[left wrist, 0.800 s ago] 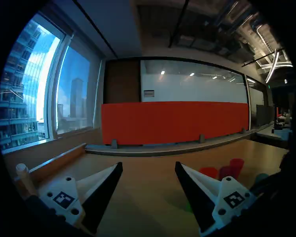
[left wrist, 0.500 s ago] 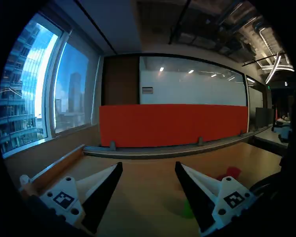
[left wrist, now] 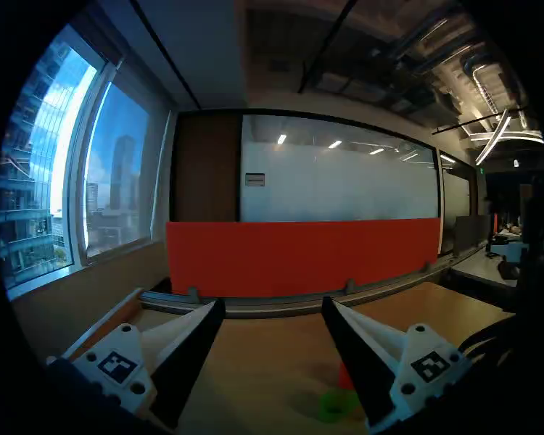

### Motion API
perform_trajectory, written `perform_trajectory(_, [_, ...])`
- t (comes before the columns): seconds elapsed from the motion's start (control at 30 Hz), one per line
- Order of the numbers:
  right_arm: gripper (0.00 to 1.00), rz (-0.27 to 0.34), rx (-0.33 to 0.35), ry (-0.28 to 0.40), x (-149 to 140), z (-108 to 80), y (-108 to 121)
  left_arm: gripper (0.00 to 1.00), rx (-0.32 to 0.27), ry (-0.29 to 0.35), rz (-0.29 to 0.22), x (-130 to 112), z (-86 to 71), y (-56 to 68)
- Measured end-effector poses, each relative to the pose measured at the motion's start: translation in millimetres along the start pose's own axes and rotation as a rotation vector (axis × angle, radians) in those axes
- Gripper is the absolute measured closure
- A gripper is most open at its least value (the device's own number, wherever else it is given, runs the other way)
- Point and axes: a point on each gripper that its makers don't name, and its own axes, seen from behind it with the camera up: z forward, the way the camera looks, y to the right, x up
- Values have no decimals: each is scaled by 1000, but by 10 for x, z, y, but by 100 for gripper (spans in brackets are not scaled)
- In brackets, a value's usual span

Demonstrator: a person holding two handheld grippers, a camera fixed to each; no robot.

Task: Pour water

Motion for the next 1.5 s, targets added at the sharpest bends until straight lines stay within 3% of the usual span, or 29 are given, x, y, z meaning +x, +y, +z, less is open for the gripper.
perform_trajectory(0.37, [1, 16, 151, -6, 16, -41, -271, 1, -169, -10, 4, 120, 39, 293])
perform_trajectory(0.8, [1, -47, 384, -13, 144, -217, -765, 1, -376, -17, 13, 103, -25, 639])
perform_trajectory(1.5, [1, -155, 585, -136, -60, -428, -1162, 1, -531, -114, 68, -174, -96, 835])
